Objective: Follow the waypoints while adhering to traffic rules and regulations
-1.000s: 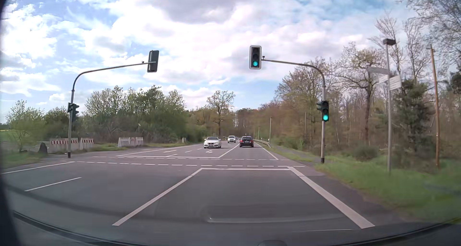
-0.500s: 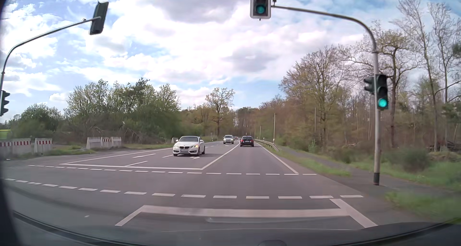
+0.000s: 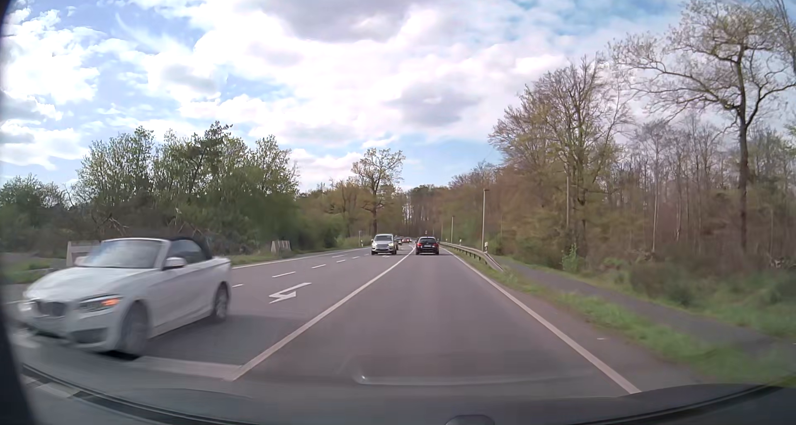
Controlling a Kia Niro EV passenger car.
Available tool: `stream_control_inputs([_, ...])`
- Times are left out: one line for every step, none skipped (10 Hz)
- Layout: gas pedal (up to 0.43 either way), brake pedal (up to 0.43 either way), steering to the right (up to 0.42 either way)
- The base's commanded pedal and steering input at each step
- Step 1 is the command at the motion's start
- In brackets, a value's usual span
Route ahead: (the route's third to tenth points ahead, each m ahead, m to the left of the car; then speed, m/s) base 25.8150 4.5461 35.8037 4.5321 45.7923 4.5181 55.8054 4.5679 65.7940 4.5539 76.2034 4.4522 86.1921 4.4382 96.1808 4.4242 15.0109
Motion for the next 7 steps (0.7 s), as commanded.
stream_control_inputs([0.130,0.000,0.000])
stream_control_inputs([0.130,0.000,0.000])
stream_control_inputs([0.130,0.000,0.000])
stream_control_inputs([0.138,0.000,0.000])
stream_control_inputs([0.138,0.000,-0.001])
stream_control_inputs([0.150,0.000,-0.001])
stream_control_inputs([0.150,0.000,-0.001])
